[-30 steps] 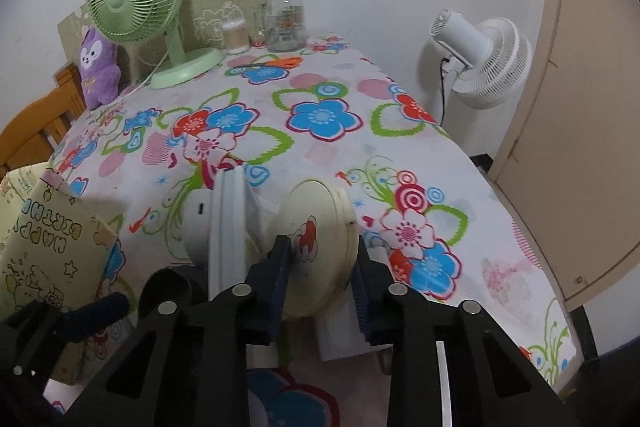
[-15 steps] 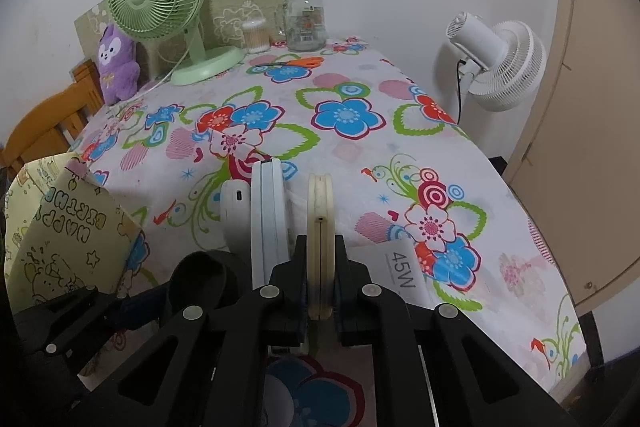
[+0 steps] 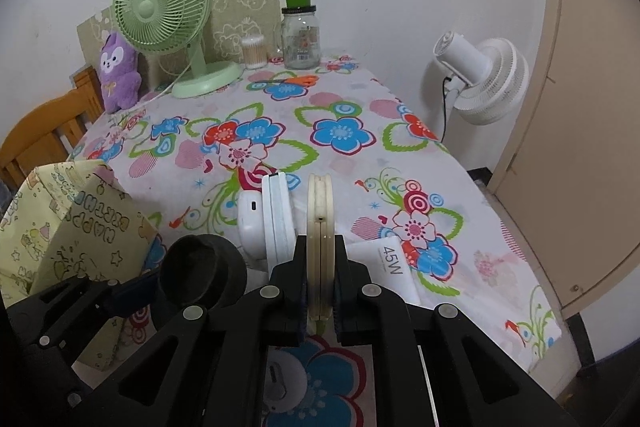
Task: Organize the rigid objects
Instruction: 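Carry the black cup with the left gripper while the right gripper carries the cream disc toward the yellow box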
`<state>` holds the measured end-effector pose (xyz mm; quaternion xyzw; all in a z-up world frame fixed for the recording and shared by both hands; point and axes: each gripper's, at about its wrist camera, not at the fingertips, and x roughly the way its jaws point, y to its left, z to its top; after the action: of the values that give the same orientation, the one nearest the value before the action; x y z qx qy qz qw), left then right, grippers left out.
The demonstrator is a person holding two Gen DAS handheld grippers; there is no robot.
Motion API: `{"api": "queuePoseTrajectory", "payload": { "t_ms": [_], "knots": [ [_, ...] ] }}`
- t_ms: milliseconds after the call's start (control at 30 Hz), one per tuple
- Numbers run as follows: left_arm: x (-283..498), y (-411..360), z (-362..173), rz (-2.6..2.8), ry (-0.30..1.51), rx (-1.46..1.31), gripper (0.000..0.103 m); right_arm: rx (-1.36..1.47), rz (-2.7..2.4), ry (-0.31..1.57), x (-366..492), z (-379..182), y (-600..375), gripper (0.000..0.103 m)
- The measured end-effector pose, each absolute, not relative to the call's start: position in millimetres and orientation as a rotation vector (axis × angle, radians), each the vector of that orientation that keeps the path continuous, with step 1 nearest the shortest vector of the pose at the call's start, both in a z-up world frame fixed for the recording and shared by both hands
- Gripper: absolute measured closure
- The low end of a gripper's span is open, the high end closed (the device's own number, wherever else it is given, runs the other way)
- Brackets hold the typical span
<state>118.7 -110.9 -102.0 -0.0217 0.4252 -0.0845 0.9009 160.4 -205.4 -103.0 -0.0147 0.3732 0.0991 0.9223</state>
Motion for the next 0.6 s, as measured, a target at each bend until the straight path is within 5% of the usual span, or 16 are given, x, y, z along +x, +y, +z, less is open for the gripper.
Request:
{"api": "queuePoseTrajectory", "payload": {
  "t_ms": [600],
  "knots": [
    [91.1,-110.6,-70.2,-0.179,0.822,0.011,0.047,-0.009,0.168,0.704,121.5,-67.7,-205.8,0.091]
  ]
}}
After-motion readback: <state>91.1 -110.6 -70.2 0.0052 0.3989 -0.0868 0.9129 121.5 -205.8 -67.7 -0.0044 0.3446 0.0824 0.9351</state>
